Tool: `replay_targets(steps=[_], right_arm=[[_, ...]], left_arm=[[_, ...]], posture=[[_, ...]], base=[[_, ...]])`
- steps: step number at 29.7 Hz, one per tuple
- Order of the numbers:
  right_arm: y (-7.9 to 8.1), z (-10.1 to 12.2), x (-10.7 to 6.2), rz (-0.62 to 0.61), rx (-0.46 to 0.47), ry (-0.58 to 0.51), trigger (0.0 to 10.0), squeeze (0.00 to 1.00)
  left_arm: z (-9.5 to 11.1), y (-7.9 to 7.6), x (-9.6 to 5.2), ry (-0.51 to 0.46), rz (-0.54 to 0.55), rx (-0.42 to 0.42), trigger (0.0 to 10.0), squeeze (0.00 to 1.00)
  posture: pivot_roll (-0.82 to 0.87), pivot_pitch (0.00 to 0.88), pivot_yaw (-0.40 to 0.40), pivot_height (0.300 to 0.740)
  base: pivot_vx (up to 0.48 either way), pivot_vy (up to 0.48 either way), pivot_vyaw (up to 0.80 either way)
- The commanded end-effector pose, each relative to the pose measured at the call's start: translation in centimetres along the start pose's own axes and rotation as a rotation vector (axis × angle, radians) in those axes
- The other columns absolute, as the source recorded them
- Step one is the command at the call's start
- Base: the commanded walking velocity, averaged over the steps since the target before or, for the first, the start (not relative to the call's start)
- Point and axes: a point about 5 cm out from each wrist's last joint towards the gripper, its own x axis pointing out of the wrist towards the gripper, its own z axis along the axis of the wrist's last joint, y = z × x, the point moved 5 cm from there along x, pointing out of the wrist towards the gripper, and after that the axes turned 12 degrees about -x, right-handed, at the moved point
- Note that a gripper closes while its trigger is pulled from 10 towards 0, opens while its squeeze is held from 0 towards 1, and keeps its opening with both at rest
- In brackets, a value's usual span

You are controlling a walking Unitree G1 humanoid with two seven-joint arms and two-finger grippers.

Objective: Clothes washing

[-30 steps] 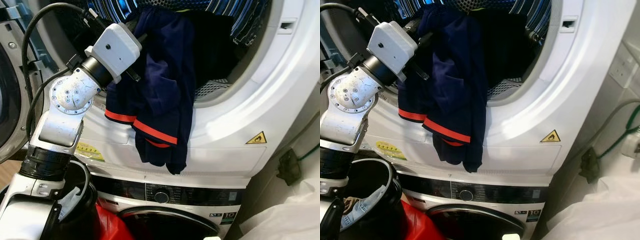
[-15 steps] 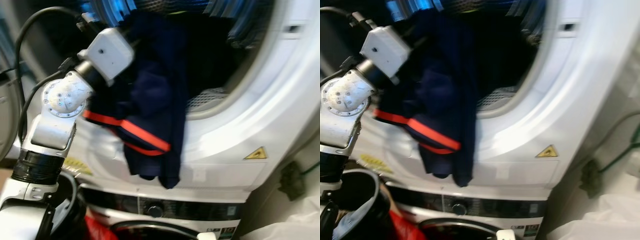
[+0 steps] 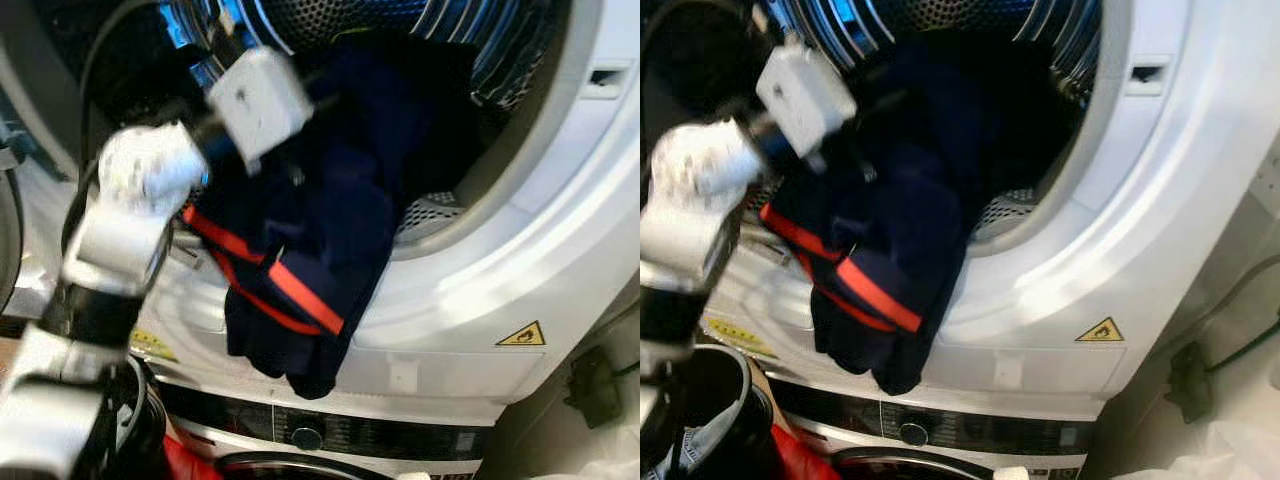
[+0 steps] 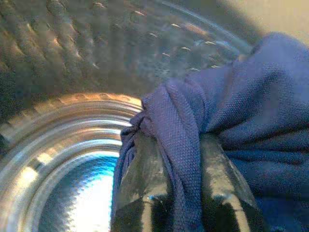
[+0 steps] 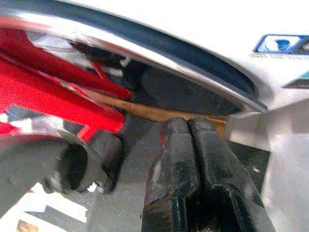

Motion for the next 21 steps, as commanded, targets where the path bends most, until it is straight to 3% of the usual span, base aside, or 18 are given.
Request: replay_targets(steps=[1, 3, 4, 6, 7, 10, 12, 13, 15, 17, 18, 21], right_arm=[[0.3, 0.0, 0.0, 0.011, -0.009, 0.002, 10.0, 0.00], [0.2, 0.1, 0.0, 0.009, -0.007, 0.001, 10.0, 0.00], [0.2, 0.3, 0.1, 0.008, -0.005, -0.002, 10.0, 0.00], [0.2, 0.3, 0.1, 0.008, -0.005, -0.003, 10.0, 0.00], [0.2, 0.4, 0.1, 0.005, 0.002, -0.005, 10.0, 0.00], [0.3, 0.3, 0.1, 0.001, 0.013, -0.003, 10.0, 0.00], [0.4, 0.1, 0.0, 0.001, 0.020, -0.001, 10.0, 0.00], [0.5, -0.1, 0.0, 0.000, 0.026, 0.003, 10.0, 0.00], [0.6, -0.3, -0.1, 0.000, 0.030, 0.006, 10.0, 0.00], [0.6, -0.7, -0.2, -0.002, 0.037, 0.013, 10.0, 0.00], [0.6, -0.7, -0.2, -0.002, 0.037, 0.013, 10.0, 0.00], [0.6, -1.0, -0.2, -0.005, 0.041, 0.018, 10.0, 0.00]], left_arm=[[2.3, 3.3, 1.8, -0.078, 0.037, 0.129, 10.0, 0.00], [2.5, 4.2, 2.2, -0.084, 0.053, 0.145, 10.0, 0.00], [1.7, 6.3, 2.8, -0.045, 0.109, 0.133, 10.0, 0.00], [1.4, 6.9, 2.9, -0.028, 0.130, 0.121, 10.0, 0.00], [1.3, 8.7, 2.8, -0.031, 0.221, 0.081, 10.0, 0.00], [1.0, 11.6, 2.2, 0.008, 0.398, 0.089, 10.0, 0.00], [0.2, 13.8, 1.0, 0.049, 0.563, 0.043, 10.0, 0.00], [-1.3, 14.6, 0.0, 0.105, 0.644, -0.013, 10.0, 0.00], [-2.7, 14.4, -0.4, 0.163, 0.665, -0.043, 10.0, 0.00], [-6.2, 13.4, -1.9, 0.285, 0.702, -0.156, 10.0, 0.00], [-6.2, 13.4, -1.9, 0.285, 0.702, -0.156, 10.0, 0.00], [-10.1, 12.0, -4.3, 0.414, 0.790, -0.294, 10.0, 0.00]], posture=[[0.15, 0.000, 0.086, 0.740], [0.15, 0.000, 0.086, 0.740], [0.13, 0.000, 0.097, 0.740], [0.13, 0.000, 0.097, 0.740], [0.12, 0.000, 0.107, 0.740], [0.11, 0.000, 0.112, 0.740], [0.10, 0.000, 0.115, 0.740], [0.10, 0.000, 0.118, 0.740], [0.10, 0.000, 0.118, 0.740], [0.09, 0.000, 0.119, 0.740], [0.09, 0.000, 0.119, 0.740], [0.08, 0.000, 0.117, 0.740]], base=[[0.000, 0.000, 0.00], [0.000, 0.000, 0.00], [0.000, 0.000, 0.00], [0.000, 0.000, 0.00], [0.000, 0.000, 0.00], [0.000, 0.000, 0.00], [0.000, 0.000, 0.00], [0.000, 0.000, 0.00], [0.000, 0.000, 0.00], [0.000, 0.000, 0.00], [0.000, 0.000, 0.00], [0.000, 0.000, 0.00]])
